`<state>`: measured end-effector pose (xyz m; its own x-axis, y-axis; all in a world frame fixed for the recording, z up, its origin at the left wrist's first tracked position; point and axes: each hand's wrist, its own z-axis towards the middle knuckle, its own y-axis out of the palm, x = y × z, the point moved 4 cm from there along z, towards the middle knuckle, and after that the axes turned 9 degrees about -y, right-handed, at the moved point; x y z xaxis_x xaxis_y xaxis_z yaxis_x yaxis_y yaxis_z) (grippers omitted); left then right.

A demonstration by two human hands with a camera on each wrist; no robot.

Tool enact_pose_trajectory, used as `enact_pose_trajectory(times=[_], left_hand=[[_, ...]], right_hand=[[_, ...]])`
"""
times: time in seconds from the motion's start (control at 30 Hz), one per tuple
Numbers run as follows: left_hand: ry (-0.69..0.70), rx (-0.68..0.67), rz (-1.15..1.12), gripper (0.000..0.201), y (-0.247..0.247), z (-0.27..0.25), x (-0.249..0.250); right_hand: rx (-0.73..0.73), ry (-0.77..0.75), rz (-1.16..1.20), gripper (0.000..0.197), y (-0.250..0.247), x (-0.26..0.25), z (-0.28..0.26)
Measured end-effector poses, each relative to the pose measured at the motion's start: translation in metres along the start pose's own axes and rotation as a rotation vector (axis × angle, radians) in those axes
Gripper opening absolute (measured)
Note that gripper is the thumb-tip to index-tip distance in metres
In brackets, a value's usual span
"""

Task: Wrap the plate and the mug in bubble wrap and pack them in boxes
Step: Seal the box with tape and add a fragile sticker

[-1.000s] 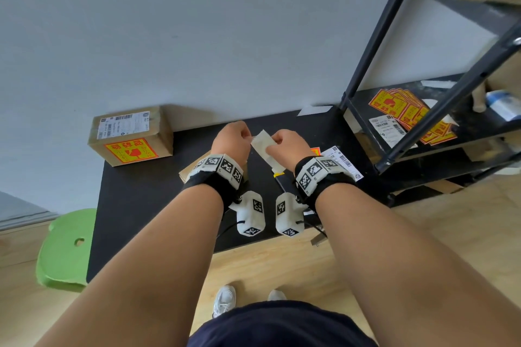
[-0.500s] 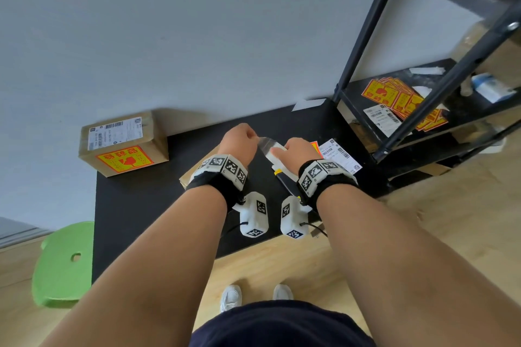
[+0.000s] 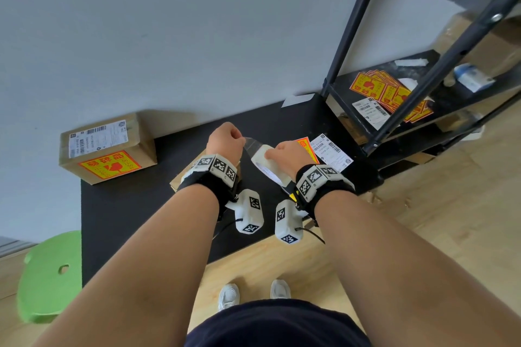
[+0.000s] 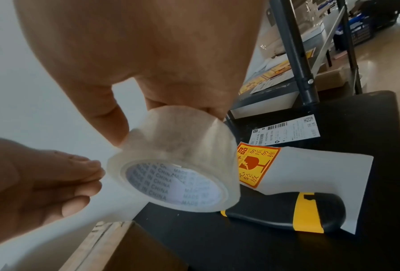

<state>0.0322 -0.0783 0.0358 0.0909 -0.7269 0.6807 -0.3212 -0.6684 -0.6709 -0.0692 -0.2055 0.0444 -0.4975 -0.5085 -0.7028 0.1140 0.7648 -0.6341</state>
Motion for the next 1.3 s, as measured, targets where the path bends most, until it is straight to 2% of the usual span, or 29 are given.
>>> enact_pose_trajectory(times=[0.07, 0.3, 0.4, 0.5, 0.63, 0.77, 1.0, 1.17, 1.3], left_hand=[[0.007, 0.009, -0.004, 0.003, 0.003, -0.002, 0.002], [0.025, 0.036, -0.02, 0.003, 0.004, -0.004, -0.001], [0.009, 0.075, -0.029, 0.003, 0.001, -0.004, -0.002], [0.002, 0.108, -0.041, 0.004, -0.007, 0.002, -0.005], [-0.038, 0.152, -0.048, 0.002, -0.019, 0.01, -0.012], [-0.078, 0.195, -0.036, 0.006, -0.034, 0.018, -0.023], [-0.103, 0.163, -0.018, 0.003, -0.023, 0.015, -0.031], [-0.139, 0.147, -0.057, 0.005, -0.026, 0.023, -0.037], [-0.151, 0.176, -0.04, 0.006, -0.038, 0.034, -0.04]], right_hand=[[-0.008, 0.032, -0.01, 0.019, 0.0, 0.0, 0.001], [-0.026, 0.125, -0.131, 0.034, 0.003, 0.014, 0.005], [-0.013, 0.155, -0.171, 0.03, 0.0, 0.015, 0.003], [0.031, 0.155, -0.176, 0.03, -0.004, 0.014, 0.002], [0.017, 0.112, -0.183, 0.043, -0.001, 0.002, 0.004], [-0.105, 0.015, -0.206, 0.03, 0.008, -0.005, 0.007], [-0.089, 0.1, -0.183, 0.029, 0.015, 0.001, 0.017], [-0.041, 0.205, -0.255, 0.041, 0.01, 0.014, 0.009], [-0.039, 0.186, -0.228, 0.05, 0.018, 0.01, 0.019]])
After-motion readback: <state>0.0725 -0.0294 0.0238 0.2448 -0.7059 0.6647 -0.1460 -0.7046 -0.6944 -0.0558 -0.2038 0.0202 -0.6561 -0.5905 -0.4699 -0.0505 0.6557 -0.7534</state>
